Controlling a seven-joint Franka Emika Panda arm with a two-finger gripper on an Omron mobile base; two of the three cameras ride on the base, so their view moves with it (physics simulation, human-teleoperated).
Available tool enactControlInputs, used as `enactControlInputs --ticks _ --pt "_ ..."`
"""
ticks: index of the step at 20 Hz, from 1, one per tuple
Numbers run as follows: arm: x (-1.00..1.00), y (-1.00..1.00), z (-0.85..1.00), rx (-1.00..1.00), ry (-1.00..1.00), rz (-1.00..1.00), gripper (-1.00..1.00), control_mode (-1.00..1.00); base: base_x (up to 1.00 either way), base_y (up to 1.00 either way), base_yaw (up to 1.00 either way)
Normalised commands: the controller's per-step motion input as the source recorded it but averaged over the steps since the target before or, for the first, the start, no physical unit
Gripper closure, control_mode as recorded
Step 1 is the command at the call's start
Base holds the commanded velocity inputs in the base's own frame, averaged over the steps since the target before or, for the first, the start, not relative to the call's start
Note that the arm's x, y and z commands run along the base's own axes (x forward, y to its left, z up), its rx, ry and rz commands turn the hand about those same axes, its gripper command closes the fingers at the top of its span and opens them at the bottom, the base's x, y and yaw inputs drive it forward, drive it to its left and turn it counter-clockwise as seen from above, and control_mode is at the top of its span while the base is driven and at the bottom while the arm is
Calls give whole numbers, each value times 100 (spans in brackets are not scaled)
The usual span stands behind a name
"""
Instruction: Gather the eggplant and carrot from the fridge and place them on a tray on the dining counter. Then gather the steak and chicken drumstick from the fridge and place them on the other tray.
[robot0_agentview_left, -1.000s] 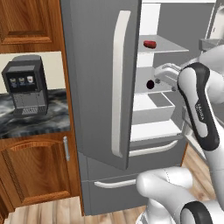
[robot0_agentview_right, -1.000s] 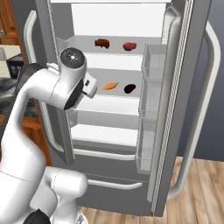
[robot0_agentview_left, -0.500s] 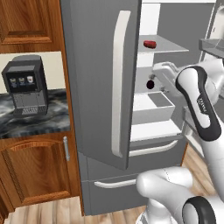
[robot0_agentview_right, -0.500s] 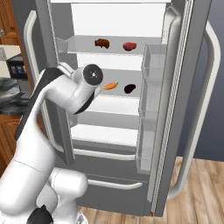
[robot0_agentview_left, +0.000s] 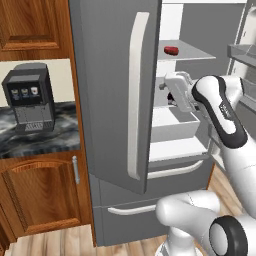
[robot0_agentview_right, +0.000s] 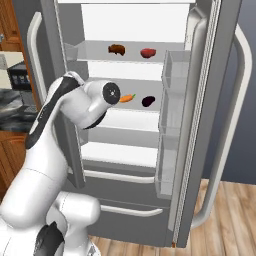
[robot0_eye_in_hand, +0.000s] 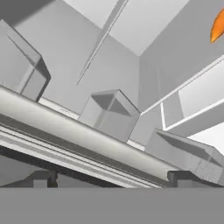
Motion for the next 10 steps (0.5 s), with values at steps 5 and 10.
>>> enactControlInputs --ticks 5,10 --pt "30 16 0 9 0 17 -100 -100 0 0 0" --pt "4 19 0 8 0 18 -100 -100 0 0 0"
